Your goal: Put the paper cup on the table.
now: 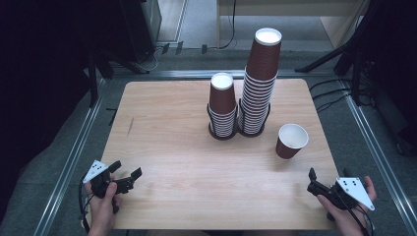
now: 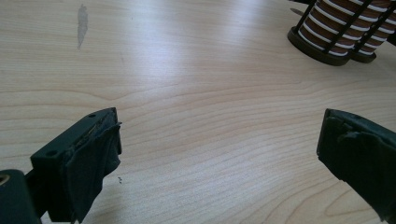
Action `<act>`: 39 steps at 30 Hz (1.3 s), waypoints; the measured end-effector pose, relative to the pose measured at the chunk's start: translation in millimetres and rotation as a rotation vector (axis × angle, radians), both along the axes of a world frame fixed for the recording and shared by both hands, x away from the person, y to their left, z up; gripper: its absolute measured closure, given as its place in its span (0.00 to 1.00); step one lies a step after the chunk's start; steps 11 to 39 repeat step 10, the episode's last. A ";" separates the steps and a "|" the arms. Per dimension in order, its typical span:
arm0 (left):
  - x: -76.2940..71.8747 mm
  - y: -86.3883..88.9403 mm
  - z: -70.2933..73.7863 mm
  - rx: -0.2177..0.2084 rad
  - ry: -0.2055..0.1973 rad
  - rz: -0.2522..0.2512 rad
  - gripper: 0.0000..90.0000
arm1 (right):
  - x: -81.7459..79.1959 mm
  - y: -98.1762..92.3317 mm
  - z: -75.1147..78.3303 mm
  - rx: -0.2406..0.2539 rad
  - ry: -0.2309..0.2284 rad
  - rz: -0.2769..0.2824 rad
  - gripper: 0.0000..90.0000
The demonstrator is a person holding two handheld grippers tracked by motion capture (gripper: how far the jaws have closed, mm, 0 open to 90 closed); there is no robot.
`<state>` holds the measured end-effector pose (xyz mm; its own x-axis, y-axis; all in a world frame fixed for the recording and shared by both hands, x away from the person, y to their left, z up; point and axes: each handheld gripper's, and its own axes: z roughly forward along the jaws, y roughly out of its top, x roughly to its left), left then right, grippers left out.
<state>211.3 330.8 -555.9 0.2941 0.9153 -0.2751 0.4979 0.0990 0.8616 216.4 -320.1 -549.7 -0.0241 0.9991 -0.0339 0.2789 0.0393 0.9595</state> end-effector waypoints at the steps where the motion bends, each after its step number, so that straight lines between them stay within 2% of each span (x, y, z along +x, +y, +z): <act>1: 0.0 0.0 -0.1 0.001 0.000 0.000 0.00 | 0.0 0.0 -0.2 0.002 0.001 0.000 0.00; 7: 0.4 -0.8 -0.2 0.003 0.000 -0.001 0.00 | -0.4 0.6 -0.2 0.006 0.001 0.007 0.00; 10: 0.6 -0.6 -0.2 0.001 -0.001 -0.002 0.00 | -0.4 2.5 0.6 0.033 -0.001 0.020 0.00; 39: 0.6 -0.6 -0.2 0.001 -0.001 -0.002 0.00 | -0.4 2.5 0.6 0.033 -0.001 0.020 0.00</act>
